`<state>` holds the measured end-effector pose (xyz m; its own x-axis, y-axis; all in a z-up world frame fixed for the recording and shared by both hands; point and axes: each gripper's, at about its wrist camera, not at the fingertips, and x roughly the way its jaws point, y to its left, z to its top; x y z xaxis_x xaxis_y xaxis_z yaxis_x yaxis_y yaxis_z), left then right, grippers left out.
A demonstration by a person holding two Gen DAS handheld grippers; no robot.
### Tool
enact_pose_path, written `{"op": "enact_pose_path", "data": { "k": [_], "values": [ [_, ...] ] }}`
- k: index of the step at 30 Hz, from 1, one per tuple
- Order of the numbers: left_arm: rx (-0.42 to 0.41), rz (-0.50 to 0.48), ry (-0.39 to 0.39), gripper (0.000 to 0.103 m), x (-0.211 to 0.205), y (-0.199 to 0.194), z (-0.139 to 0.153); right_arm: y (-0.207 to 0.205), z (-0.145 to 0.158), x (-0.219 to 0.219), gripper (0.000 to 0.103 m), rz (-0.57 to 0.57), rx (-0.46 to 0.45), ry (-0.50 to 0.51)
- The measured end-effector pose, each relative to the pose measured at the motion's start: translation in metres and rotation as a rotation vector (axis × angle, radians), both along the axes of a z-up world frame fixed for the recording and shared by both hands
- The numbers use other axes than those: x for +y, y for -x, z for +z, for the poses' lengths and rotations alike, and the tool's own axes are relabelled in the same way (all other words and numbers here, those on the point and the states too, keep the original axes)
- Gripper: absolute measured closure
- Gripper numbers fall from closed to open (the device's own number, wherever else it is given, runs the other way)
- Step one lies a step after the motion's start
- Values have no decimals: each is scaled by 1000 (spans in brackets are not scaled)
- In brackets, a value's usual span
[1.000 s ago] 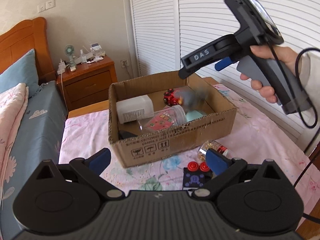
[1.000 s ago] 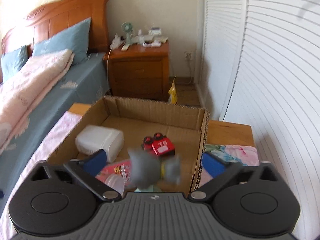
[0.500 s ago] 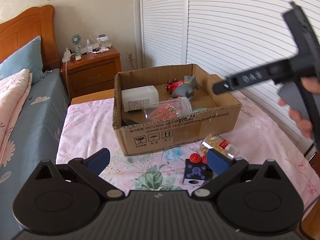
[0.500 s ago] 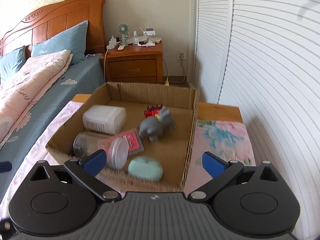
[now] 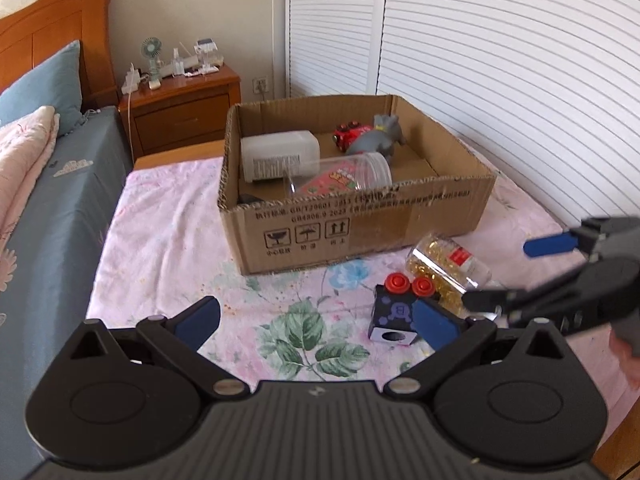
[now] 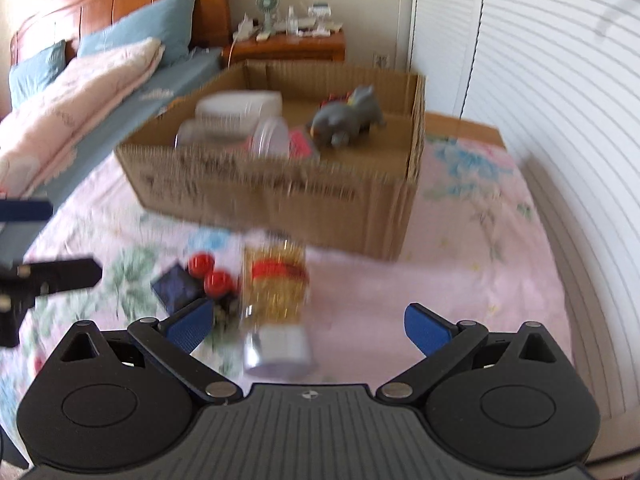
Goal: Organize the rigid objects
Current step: 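Move left tool to the black cube while right tool approaches the gold-capsule bottle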
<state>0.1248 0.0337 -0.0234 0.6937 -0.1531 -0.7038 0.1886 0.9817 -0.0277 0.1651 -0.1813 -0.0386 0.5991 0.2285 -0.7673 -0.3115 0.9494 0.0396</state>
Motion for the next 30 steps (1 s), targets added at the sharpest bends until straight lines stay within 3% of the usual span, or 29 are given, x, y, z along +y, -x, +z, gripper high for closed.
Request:
{"op": "enact_pose_path", "data": {
  "k": [4,14,20,23,30],
  "values": [
    [28,-14,15,1,-4,-4,-7,4,-14,-1,0,-12,41,-9],
    [29,-101,5,1,-22,-9,-20,8,-18,-34,0,-131,48,-60],
    [17,-143,-42,1,-37,-14,-29,9,-26,-55,0,-229,40,-27],
    [43,-152,-66,1,-45,-19,-38,12,-28,-59,0,-223,22,-33],
    [47,-180,-133,3,-58,-28,-52,15,-35,-48,0,-173,-8,60]
  ]
}}
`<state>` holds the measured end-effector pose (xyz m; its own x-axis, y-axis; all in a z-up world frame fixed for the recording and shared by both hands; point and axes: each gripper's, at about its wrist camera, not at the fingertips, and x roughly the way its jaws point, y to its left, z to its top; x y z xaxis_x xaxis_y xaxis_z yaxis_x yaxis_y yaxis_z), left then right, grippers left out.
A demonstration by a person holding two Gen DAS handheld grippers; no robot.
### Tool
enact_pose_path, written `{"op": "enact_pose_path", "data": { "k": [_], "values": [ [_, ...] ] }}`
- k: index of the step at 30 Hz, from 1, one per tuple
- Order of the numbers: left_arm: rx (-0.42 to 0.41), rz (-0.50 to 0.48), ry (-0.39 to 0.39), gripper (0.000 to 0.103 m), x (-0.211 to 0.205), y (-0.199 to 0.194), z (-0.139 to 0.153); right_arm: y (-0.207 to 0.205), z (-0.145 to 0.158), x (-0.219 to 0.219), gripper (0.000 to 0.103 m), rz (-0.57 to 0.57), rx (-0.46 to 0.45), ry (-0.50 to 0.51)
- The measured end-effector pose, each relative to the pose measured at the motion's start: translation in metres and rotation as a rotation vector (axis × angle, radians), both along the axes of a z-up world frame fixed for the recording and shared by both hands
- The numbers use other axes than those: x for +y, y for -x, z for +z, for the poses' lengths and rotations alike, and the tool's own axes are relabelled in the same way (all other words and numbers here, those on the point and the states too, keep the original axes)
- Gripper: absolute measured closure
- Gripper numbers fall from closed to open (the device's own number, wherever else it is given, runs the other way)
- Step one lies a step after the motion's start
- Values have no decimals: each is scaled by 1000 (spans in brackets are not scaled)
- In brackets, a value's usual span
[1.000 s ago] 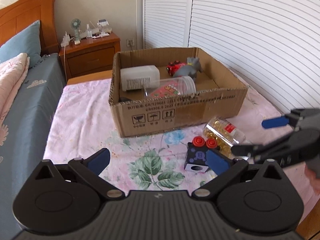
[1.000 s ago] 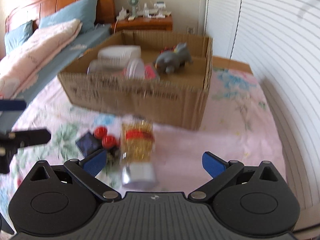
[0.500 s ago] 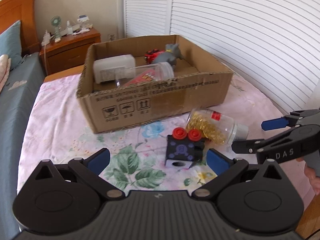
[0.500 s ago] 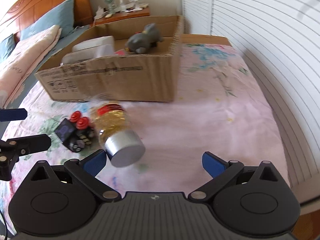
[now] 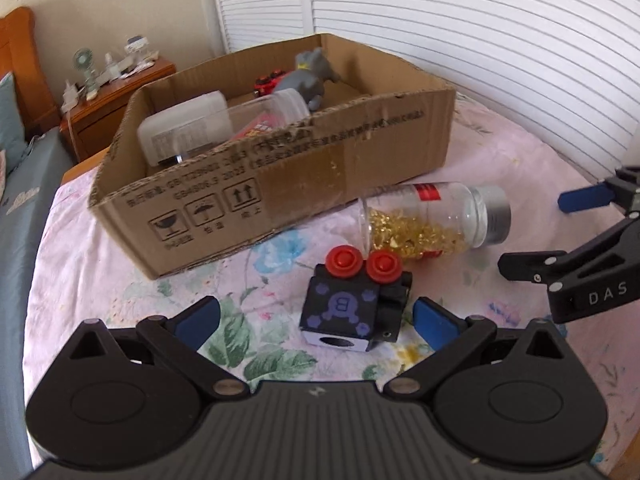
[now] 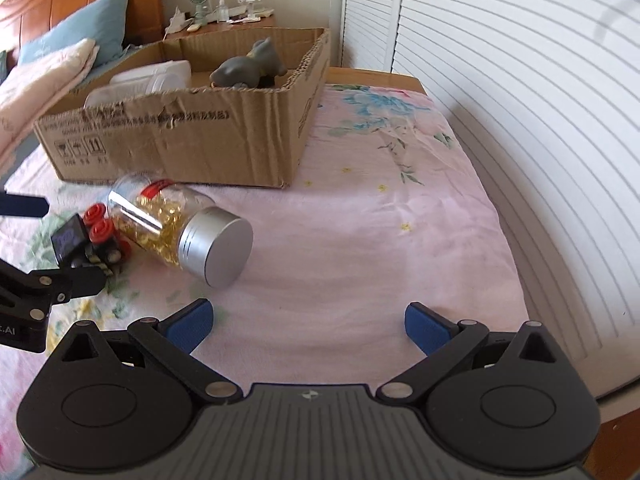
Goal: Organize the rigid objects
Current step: 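Close left tool on the red-knobbed cube while right tool closes on the capsule bottle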
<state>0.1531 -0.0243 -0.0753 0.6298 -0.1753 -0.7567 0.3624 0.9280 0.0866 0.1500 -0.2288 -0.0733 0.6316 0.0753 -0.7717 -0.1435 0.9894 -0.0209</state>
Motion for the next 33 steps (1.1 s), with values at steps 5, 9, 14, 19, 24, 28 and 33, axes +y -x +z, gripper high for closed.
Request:
{"op": "enact_pose_path", "data": {
  "k": [5,9,14,19,24,28,33],
  "values": [
    [5,-45,34,31,1,-4,-4,2,-1,-1,0,2,-13,-3],
    [25,-76,74,53,2,-4,-2,3,-1,-1,0,-1,-21,-3],
    [23,-27,62,53,8,0,-2,2,0,0,0,-15,-12,-3],
    [8,36,25,53,26,9,-2,3,6,3,0,13,32,-40],
    [15,74,39,53,42,17,-2,-5,10,3,0,-39,-2,-59],
    [16,81,44,53,49,22,-1,-17,10,-3,0,-85,5,-68],
    [18,91,54,53,54,27,-1,-3,20,12,0,67,4,-177]
  ]
}}
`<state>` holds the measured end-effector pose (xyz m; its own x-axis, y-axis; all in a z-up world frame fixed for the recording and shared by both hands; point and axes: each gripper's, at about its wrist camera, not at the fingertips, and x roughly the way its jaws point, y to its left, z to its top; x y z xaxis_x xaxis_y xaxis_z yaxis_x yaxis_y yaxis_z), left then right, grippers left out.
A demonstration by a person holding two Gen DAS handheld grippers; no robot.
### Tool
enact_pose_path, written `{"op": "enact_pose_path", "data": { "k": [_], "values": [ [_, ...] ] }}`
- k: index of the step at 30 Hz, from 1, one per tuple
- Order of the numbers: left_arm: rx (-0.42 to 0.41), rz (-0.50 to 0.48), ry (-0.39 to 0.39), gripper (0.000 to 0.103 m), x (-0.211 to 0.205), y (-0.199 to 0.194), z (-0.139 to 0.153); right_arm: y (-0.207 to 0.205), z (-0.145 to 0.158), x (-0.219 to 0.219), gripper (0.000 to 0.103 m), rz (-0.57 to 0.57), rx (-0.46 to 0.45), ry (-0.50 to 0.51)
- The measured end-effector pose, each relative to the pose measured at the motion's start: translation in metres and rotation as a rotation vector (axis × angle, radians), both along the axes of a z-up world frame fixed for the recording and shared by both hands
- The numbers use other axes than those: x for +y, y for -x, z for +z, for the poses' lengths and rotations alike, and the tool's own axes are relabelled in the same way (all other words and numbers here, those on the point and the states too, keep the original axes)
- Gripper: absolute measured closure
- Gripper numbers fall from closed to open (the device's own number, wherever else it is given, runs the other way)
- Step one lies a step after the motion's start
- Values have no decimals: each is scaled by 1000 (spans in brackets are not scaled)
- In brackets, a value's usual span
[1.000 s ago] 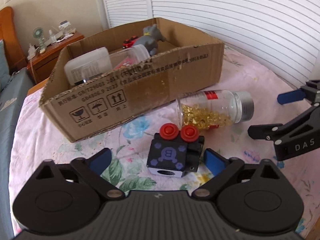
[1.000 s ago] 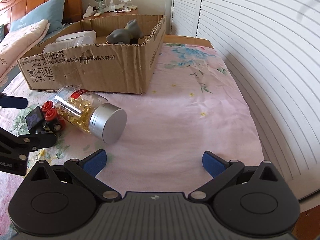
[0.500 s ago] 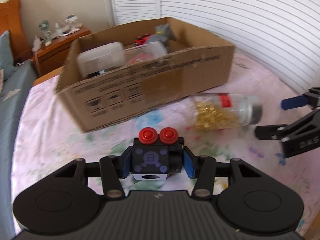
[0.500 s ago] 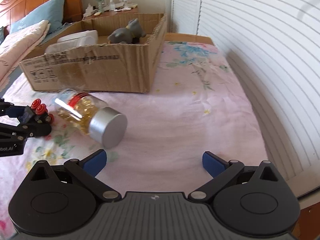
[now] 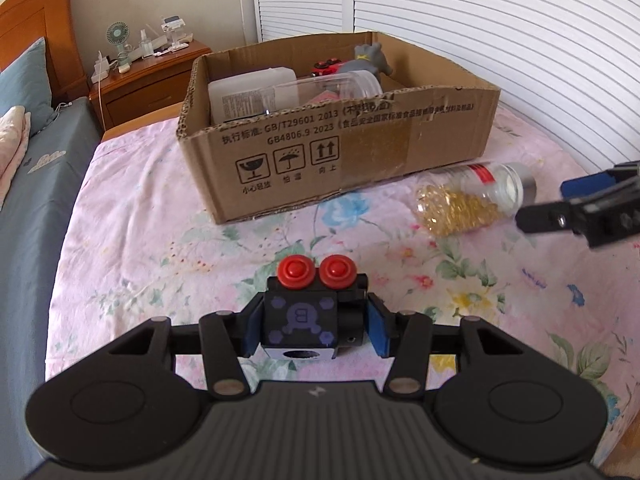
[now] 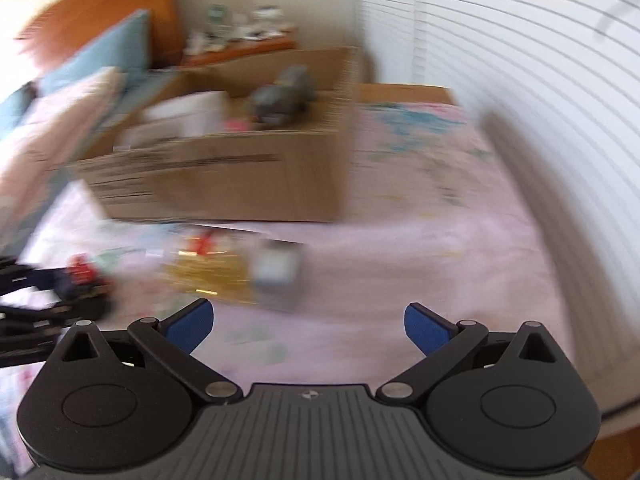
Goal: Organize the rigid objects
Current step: 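Close left tool on the red-knobbed cube while right tool closes on the capsule bottle, then carry cube with left tool and bottle with right tool into the box, release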
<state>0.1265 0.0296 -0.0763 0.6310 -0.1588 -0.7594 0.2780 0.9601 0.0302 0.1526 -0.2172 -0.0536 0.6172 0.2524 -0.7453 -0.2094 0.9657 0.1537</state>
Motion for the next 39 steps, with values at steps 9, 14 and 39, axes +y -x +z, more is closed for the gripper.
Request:
{"op": "enact_pose_path", "data": {
  "k": [9,14,39],
  "values": [
    [-3,6,13,53,7,6,-1,-14,-4,47,0,62,23,-16],
    [-1,16,27,53,12,7,-1,-28,-4,59,0,34,3,16],
    [23,15,48,53,14,1,0,-26,-5,67,7,88,-2,132]
  ]
}}
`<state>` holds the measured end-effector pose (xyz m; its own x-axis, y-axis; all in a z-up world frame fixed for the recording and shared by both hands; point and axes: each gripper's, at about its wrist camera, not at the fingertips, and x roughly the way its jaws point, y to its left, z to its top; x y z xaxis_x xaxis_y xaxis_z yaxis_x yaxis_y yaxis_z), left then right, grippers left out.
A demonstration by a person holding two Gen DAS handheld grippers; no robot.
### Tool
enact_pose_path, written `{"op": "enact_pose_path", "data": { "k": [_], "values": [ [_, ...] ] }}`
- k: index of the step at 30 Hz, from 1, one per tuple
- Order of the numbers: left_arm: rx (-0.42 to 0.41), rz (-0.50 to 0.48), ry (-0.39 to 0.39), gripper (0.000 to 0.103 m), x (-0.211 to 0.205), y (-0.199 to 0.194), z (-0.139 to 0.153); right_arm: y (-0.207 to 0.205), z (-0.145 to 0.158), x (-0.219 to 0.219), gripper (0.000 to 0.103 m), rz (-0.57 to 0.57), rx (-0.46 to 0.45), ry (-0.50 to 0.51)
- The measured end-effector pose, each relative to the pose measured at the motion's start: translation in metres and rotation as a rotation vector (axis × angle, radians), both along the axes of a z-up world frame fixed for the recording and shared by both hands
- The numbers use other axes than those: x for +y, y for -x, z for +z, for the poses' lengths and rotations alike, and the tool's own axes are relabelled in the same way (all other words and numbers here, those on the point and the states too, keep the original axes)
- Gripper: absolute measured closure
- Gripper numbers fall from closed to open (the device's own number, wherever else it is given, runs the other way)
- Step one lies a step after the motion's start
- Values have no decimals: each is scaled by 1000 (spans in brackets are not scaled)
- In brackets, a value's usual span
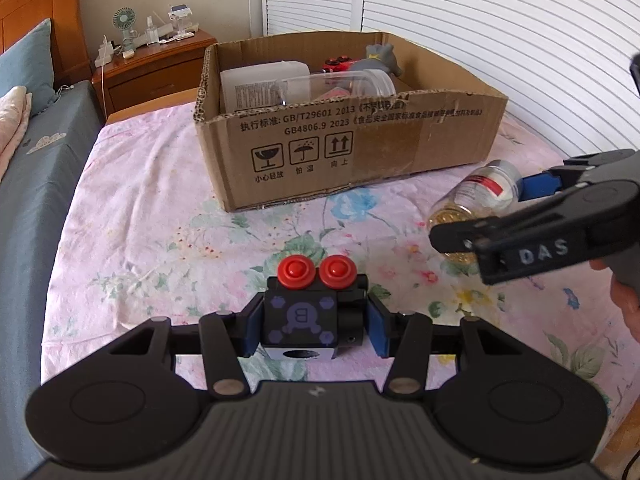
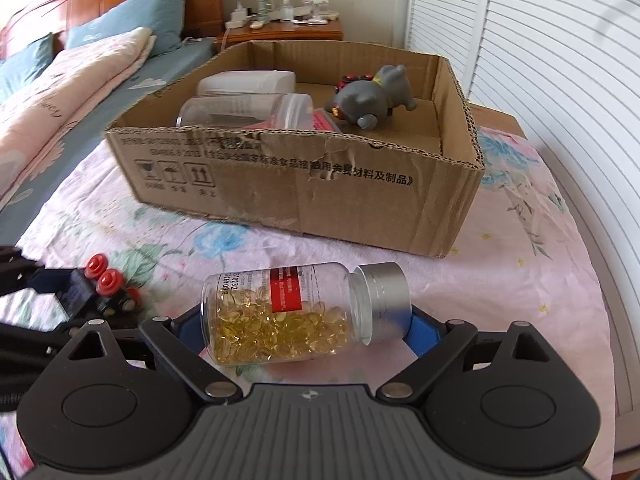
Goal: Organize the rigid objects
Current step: 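Carry cube with left tool and bottle with right tool into the box, release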
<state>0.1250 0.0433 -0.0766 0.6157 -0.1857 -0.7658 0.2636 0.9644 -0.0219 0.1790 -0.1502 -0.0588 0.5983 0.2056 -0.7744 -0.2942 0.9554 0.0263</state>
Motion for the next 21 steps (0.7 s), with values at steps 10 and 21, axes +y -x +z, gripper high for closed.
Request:
{"op": "enact_pose_path", "data": {
  "k": [10,21],
  "values": [
    [1,-24,4,53,-1,3,13,16,15,-20,7,58,-2,-25],
    [-24,-73,-17,53,-5,-4,49,13,68,-38,7,121,-99,-21]
  ]
}}
